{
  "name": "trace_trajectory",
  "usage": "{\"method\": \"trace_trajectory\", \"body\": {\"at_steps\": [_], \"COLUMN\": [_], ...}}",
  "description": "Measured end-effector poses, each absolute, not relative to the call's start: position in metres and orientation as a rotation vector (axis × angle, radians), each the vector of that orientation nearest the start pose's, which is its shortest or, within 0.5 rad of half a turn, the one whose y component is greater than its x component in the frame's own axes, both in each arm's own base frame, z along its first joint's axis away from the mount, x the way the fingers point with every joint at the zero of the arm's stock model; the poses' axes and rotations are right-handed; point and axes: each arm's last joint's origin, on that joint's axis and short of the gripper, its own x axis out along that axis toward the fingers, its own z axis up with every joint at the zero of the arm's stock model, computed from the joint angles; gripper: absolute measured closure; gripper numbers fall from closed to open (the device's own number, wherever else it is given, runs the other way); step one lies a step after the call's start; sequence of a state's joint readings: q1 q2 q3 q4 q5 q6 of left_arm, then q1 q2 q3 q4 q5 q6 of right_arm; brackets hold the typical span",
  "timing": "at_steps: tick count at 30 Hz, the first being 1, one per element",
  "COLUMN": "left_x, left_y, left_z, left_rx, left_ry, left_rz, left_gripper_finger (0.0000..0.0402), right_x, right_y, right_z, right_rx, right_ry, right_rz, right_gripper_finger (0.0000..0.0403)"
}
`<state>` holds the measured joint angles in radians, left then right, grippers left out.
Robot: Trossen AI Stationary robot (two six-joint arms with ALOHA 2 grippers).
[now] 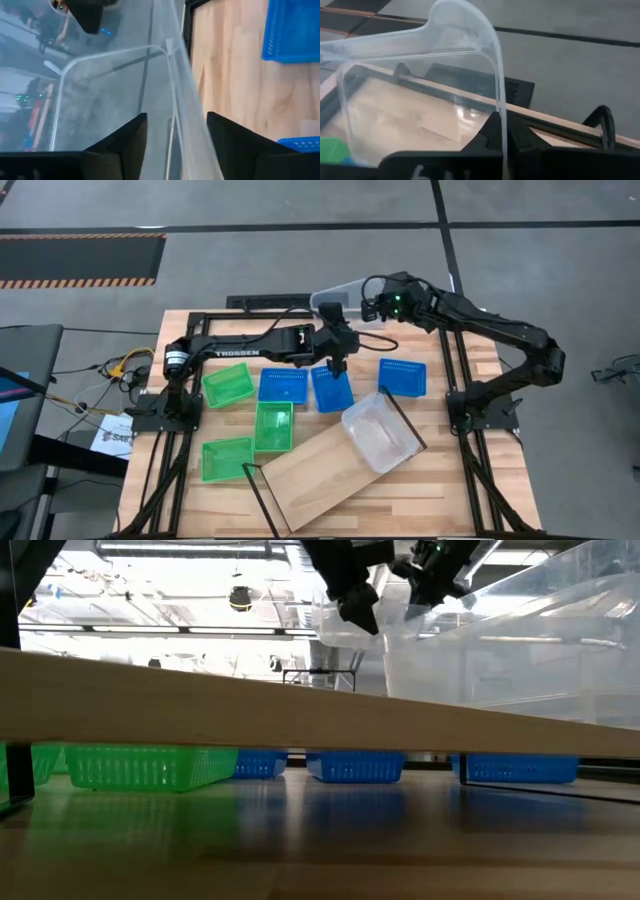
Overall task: Stack baskets on shelf by color
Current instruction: Stack the transparent bin on top of the other transparent bins on the shelf
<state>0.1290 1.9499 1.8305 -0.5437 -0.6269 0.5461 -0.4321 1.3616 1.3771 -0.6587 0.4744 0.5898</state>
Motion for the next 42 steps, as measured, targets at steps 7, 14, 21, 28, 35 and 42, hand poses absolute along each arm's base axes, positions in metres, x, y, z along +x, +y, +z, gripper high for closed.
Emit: {"method": "trace_trajectory", "body": {"at_steps": [7, 14, 21, 28, 35, 42], "left_x": [0.434, 0.434, 0.423, 0.410, 0.393, 0.388], "left_y": [0.072, 0.065, 0.056, 0.037, 0.029, -0.023], "left_z": [0.326, 0.326, 0.352, 0.405, 0.436, 0.439], "left_rx": [0.716, 0.742, 0.692, 0.681, 0.524, 0.466], "left_ry": [0.862, 0.878, 0.859, 0.787, 0.716, 0.591], "left_rz": [0.544, 0.559, 0.556, 0.481, 0.194, -0.388], "left_gripper_finger": [0.0349, 0.0397, 0.0400, 0.0401, 0.0401, 0.0401], "right_x": [0.254, 0.251, 0.210, 0.143, 0.081, 0.047], "right_y": [-0.128, -0.131, -0.127, -0.090, -0.051, -0.034], "right_z": [0.379, 0.379, 0.437, 0.507, 0.531, 0.523], "right_rx": [0.487, 0.406, 0.341, 0.252, 0.313, 0.386], "right_ry": [0.368, 0.417, 0.365, 0.174, 0.022, 0.036], "right_rz": [-1.027, -1.026, -0.980, -0.926, -0.840, -0.849], "right_gripper_finger": [0.0396, 0.0382, 0.0303, 0.0213, 0.0178, 0.0187]}}
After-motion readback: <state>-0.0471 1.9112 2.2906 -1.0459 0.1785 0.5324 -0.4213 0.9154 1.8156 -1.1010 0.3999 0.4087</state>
